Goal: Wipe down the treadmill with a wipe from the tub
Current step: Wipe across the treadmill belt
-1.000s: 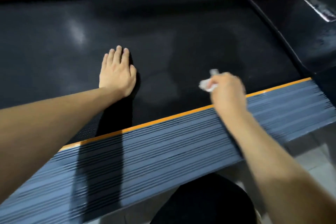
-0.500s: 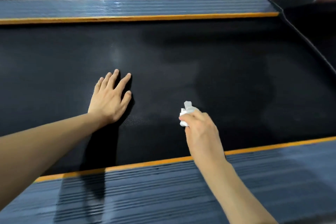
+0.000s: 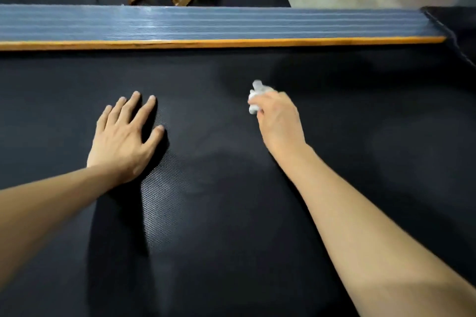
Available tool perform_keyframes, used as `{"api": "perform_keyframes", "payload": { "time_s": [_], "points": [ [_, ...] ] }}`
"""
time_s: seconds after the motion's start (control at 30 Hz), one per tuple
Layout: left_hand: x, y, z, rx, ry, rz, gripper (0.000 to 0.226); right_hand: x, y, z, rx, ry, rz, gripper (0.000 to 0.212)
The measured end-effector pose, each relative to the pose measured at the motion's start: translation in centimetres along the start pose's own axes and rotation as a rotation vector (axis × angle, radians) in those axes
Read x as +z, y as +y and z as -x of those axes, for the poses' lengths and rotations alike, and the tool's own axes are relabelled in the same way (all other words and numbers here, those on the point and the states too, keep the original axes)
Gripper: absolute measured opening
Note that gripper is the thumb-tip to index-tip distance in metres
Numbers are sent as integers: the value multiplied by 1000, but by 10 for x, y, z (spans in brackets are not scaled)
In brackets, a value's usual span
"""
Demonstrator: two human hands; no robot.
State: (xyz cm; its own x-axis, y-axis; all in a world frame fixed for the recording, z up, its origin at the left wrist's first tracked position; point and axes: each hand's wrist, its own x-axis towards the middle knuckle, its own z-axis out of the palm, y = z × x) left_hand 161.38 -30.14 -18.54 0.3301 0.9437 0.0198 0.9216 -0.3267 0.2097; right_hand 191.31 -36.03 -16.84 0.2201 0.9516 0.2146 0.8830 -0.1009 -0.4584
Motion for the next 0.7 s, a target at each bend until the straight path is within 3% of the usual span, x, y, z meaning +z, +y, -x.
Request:
{"api": "perform_keyframes", "payload": {
  "time_s": [0.07, 0.2, 0.33, 0.4, 0.5, 0.6, 0.7],
  "points": [
    [0, -1, -1, 2, 6, -11, 73, 2, 0, -44, -10, -15, -84, 22],
    [0, -1, 1, 5, 24, -5, 71, -5, 6, -120, 92, 187, -79, 26],
    [1, 0, 2, 6, 20, -16, 71, 30, -12, -129, 241, 99, 59, 17],
    [0, 0, 2, 7, 21, -22, 71, 56, -53, -125, 115, 50, -36, 11],
    [0, 1, 0, 10, 8, -26, 70, 84, -119, -110, -237, -155, -100, 22],
    [-2, 0, -1, 2, -2, -28, 70, 76, -116, -119, -439, -145, -4, 23],
    [-3, 0, 0, 1, 3, -14, 69, 46, -42, -125, -232, -3, 192, 20]
  ]
}}
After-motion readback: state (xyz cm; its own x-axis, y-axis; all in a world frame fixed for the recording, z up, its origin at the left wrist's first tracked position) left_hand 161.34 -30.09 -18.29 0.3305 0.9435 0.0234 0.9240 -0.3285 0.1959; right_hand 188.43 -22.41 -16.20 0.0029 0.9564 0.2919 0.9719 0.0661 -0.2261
